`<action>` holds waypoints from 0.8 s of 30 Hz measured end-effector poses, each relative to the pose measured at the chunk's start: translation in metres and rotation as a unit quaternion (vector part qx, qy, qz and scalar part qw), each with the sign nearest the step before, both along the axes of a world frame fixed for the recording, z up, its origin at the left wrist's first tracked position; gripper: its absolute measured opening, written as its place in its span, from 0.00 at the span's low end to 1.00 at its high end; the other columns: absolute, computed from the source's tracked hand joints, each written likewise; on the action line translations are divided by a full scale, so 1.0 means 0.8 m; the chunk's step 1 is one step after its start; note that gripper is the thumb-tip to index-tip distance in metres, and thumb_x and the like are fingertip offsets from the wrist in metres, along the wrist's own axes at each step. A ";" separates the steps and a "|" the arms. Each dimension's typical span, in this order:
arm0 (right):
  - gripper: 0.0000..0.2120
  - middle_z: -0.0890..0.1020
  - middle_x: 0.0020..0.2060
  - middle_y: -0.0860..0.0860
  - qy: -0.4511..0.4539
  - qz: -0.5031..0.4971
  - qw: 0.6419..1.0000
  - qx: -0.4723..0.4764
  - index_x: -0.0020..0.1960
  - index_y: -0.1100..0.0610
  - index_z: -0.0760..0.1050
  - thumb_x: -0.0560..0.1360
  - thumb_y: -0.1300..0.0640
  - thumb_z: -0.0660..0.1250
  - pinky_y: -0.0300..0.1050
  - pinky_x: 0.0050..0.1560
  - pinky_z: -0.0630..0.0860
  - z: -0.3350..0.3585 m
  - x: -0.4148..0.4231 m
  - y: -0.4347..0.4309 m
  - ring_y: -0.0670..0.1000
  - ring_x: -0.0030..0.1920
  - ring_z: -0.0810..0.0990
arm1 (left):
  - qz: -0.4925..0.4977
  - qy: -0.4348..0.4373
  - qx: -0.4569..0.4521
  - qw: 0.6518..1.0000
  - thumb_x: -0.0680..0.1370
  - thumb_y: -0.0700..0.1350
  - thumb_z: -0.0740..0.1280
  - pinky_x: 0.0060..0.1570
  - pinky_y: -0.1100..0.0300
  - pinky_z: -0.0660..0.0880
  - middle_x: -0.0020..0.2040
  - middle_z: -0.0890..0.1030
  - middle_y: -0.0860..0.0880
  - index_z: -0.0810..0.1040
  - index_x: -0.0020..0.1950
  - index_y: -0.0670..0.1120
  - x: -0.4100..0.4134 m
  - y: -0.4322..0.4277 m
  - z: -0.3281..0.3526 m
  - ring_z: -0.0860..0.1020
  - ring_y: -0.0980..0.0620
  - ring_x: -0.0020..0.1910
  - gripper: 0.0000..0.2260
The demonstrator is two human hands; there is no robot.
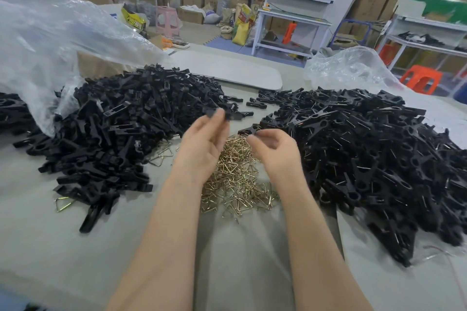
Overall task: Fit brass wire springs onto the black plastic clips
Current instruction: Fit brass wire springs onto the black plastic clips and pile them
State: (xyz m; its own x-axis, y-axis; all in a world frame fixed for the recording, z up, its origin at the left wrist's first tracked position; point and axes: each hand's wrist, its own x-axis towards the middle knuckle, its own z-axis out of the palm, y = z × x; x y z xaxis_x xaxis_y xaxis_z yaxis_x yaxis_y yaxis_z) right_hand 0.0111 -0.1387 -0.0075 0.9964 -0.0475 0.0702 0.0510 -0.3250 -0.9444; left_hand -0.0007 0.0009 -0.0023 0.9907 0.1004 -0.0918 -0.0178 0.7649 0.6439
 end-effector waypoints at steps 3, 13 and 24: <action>0.22 0.77 0.55 0.46 0.001 0.071 0.959 -0.275 0.63 0.50 0.74 0.72 0.44 0.70 0.46 0.58 0.74 -0.010 -0.009 0.017 0.46 0.53 0.76 | 0.067 0.031 -0.195 0.978 0.67 0.36 0.72 0.42 0.65 0.79 0.48 0.82 0.42 0.79 0.50 0.36 0.001 0.010 0.001 0.83 0.51 0.47 0.13; 0.06 0.80 0.39 0.41 -0.068 0.044 0.995 -0.054 0.52 0.51 0.79 0.76 0.57 0.68 0.29 0.46 0.75 -0.012 -0.005 0.033 0.37 0.40 0.79 | 0.058 0.061 -0.258 0.962 0.75 0.38 0.69 0.46 0.62 0.79 0.43 0.78 0.44 0.77 0.49 0.37 0.001 0.011 -0.002 0.78 0.52 0.43 0.06; 0.08 0.82 0.39 0.49 -0.032 0.078 0.996 -0.016 0.49 0.55 0.76 0.78 0.66 0.62 0.41 0.42 0.82 -0.005 -0.004 0.015 0.42 0.34 0.82 | -0.039 0.055 -0.292 0.954 0.73 0.34 0.67 0.40 0.60 0.81 0.51 0.78 0.39 0.73 0.63 0.33 -0.002 0.006 0.002 0.79 0.47 0.52 0.19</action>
